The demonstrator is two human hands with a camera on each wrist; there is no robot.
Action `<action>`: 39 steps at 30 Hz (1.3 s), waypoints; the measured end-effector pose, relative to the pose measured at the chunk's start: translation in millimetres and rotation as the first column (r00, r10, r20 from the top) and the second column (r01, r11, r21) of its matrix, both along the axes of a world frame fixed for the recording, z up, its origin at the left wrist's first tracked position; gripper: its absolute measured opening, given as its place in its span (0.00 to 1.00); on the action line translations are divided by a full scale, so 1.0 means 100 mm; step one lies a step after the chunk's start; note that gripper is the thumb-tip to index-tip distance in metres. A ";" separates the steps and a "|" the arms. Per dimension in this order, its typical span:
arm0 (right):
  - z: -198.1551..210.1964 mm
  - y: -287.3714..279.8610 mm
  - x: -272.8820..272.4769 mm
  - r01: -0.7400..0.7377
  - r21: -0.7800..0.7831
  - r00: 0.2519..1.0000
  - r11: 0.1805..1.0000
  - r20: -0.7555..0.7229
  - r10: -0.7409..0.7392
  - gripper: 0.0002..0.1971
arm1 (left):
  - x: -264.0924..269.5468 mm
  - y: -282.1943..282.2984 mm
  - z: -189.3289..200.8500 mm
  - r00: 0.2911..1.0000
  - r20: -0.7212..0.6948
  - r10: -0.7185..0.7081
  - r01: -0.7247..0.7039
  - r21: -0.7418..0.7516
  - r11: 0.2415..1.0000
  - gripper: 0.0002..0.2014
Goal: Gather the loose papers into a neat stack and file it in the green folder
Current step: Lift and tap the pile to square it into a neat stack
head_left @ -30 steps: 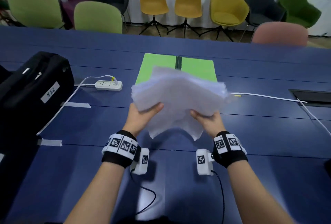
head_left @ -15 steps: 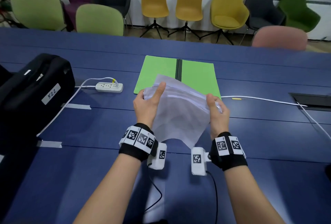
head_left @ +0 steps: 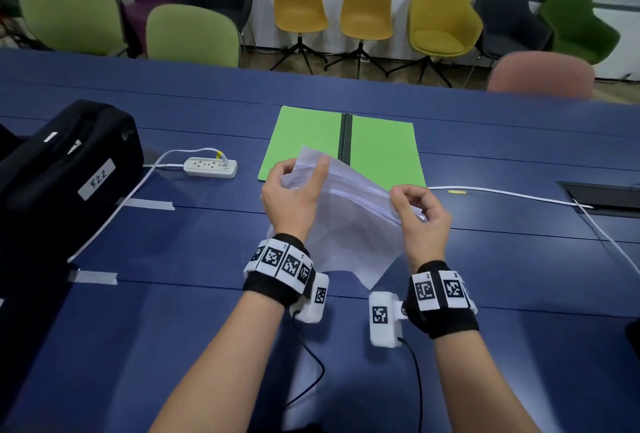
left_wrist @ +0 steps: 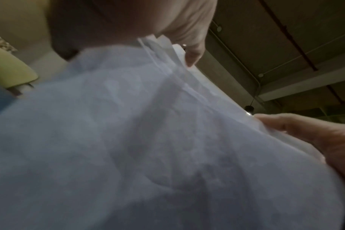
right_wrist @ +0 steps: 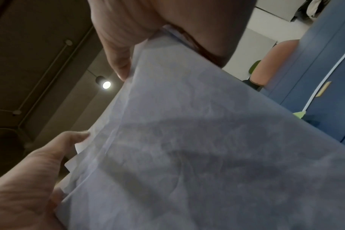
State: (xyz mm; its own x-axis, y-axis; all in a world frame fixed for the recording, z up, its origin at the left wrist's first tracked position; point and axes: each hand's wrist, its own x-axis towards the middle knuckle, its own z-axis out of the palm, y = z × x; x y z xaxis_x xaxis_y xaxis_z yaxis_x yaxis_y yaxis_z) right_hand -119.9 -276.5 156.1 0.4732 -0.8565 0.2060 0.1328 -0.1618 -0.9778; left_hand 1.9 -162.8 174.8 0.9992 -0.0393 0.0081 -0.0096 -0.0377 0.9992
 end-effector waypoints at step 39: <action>0.00 0.00 0.00 -0.107 0.157 0.994 0.982 -0.014 0.111 0.05 | 0.08 0.10 -0.24 0.950 -0.238 -0.203 0.168 -0.161 0.973 0.34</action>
State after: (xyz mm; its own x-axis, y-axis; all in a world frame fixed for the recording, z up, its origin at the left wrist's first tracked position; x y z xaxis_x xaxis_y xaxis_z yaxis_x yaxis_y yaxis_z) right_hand -120.2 -276.7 156.2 0.5684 -0.8204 0.0628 0.1190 0.0064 -0.9929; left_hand 10.0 -153.0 150.9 0.9444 -0.2404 -0.2242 0.2490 0.0780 0.9654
